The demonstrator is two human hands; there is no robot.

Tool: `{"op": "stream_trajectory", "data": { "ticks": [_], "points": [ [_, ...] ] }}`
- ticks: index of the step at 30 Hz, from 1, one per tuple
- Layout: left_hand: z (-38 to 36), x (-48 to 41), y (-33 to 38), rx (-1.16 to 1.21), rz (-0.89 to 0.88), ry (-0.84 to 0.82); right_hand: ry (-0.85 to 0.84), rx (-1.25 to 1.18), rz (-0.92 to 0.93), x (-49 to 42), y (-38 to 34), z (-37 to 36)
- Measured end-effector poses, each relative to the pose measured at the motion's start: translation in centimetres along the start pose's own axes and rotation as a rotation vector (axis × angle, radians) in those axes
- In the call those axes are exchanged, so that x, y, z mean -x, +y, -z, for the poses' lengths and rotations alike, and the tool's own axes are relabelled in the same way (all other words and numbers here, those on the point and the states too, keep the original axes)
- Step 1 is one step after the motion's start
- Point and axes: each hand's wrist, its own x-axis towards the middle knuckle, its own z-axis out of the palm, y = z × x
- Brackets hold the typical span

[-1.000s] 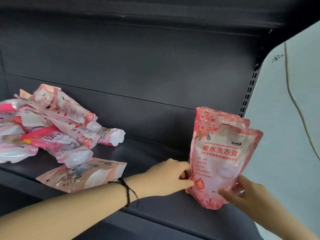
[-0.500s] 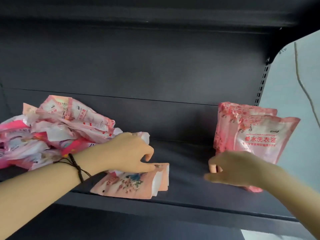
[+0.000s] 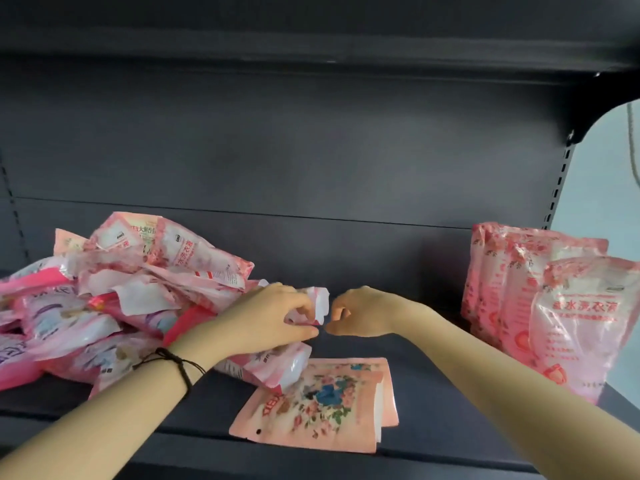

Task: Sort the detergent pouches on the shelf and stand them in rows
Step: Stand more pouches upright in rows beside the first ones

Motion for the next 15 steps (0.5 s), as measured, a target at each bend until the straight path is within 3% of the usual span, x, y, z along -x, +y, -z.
{"op": "stream_trajectory", "data": {
  "ticks": [10, 15],
  "points": [
    [-0.1, -7.2, -3.2, -0.245, 0.136, -0.136, 0.076, 0.01, -0.096, -10.7, 1.7, 0.6],
    [-0.7, -7.8, -4.7, -0.168, 0.211, -0.201, -0.018, -0.437, -0.176, -13.3, 2.6, -0.8]
  ]
}}
